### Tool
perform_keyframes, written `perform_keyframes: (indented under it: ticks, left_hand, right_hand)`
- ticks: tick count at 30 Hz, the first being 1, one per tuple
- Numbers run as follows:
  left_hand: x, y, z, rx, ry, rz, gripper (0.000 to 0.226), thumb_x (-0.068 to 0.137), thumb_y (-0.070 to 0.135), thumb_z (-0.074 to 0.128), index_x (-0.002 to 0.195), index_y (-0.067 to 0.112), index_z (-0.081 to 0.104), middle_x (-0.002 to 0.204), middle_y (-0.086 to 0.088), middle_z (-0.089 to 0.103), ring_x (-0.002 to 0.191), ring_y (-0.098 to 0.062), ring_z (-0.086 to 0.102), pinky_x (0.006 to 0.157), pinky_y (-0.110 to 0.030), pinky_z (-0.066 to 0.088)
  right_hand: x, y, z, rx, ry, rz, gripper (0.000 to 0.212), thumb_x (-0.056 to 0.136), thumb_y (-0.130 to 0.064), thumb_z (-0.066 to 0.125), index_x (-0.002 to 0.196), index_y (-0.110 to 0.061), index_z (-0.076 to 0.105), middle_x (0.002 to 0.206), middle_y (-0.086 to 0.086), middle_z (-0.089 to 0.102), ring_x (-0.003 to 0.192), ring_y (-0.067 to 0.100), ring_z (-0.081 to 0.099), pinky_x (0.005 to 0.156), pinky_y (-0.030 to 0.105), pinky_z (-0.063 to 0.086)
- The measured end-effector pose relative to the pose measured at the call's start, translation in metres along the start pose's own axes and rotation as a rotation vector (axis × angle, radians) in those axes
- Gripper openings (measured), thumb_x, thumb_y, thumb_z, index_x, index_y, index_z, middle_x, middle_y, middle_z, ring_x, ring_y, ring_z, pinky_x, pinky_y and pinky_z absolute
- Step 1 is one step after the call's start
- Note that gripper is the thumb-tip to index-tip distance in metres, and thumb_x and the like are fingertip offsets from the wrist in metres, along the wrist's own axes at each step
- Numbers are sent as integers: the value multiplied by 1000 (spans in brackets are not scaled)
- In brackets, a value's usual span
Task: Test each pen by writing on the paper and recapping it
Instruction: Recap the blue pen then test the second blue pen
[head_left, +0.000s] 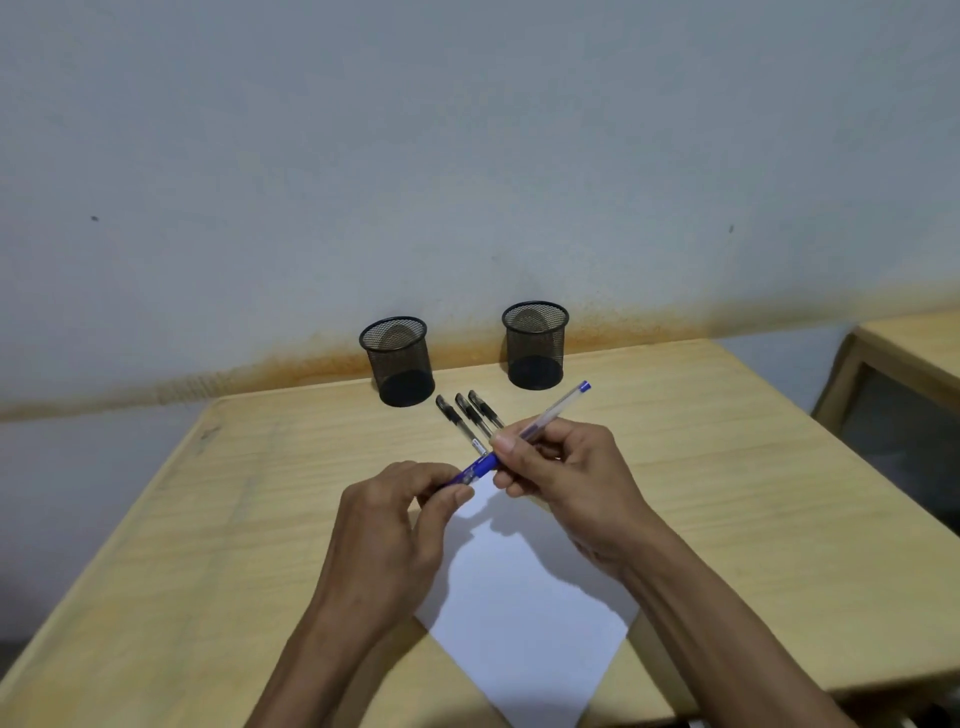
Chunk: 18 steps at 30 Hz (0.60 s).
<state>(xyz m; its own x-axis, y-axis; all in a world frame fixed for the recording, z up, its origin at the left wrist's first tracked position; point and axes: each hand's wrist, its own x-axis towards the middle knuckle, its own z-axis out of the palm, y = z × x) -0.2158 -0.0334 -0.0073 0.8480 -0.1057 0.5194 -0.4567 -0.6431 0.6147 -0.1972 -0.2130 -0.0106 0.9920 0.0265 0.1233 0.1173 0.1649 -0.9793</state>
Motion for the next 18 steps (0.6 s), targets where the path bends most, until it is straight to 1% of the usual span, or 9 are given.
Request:
perform_keyframes:
  ticks: [2, 4, 5, 6, 8, 11, 13, 16, 18]
  left_hand:
    - [3, 4, -3, -43, -37, -63, 6, 85, 18, 74, 84, 22, 76, 74, 14, 70, 59, 3, 57, 54, -7, 37]
    - [7, 5, -6, -93, -93, -126, 7, 87, 22, 71, 82, 24, 76, 69, 11, 68, 40, 1, 45, 47, -11, 33]
    - [10, 4, -7, -111, -116, -145, 8, 87, 24, 70, 81, 25, 75, 67, 10, 67, 38, -1, 42, 47, -12, 32]
    - [13, 2, -8, -126, -138, -153, 10, 88, 26, 70, 79, 26, 75, 66, 10, 67, 42, -2, 44, 49, -14, 33]
    - [16, -4, -10, -136, -177, -162, 14, 88, 25, 70, 74, 24, 74, 63, 11, 66, 54, -6, 53, 57, -26, 43]
    - [9, -32, -23, -111, -161, -271, 24, 88, 15, 69, 64, 16, 68, 52, 11, 55, 50, -5, 45, 54, -26, 36]
    - [0, -56, -38, -73, -101, -393, 25, 87, 16, 69, 63, 19, 69, 50, 10, 56, 47, -5, 46, 55, -25, 37]
    - [3, -71, -36, 104, -38, -426, 13, 87, 23, 70, 75, 24, 75, 65, 9, 71, 64, -6, 63, 64, -28, 47]
    - [15, -70, -19, 156, 12, -360, 10, 89, 25, 67, 82, 23, 75, 78, 5, 72, 78, -17, 65, 71, -35, 51]
  right_hand:
    - [4, -2, -1, 15, -10, -13, 6, 91, -10, 71, 90, -5, 74, 71, 10, 72, 65, 13, 67, 65, 23, 55]
    - [8, -2, -3, 38, -26, -24, 6, 92, -7, 70, 92, -2, 73, 70, 8, 72, 64, 13, 67, 64, 22, 55]
    - [9, -2, -3, 41, -39, -23, 6, 92, -6, 70, 92, -1, 72, 70, 8, 72, 64, 13, 68, 64, 22, 56]
    - [10, -1, -1, 41, -53, -17, 5, 92, -5, 70, 92, -1, 72, 70, 7, 72, 64, 13, 68, 64, 22, 56]
    - [13, -2, 2, 54, -72, -5, 5, 92, -4, 69, 89, -3, 72, 69, 8, 71, 62, 12, 66, 63, 21, 56]
    - [32, -11, -28, 217, 153, -15, 9, 94, -5, 65, 88, -4, 70, 66, 6, 68, 56, 10, 59, 57, 17, 53]
    - [44, -23, -59, 174, 286, -58, 11, 96, -6, 64, 87, -3, 69, 64, 3, 69, 56, 10, 60, 59, 16, 55]
    - [46, -19, -62, -23, 248, -50, 11, 95, -9, 67, 86, -4, 71, 65, 5, 70, 59, 13, 63, 62, 21, 57]
    - [40, -6, -44, -63, 191, -15, 10, 95, -11, 69, 87, -5, 72, 67, 7, 69, 61, 14, 63, 63, 23, 57]
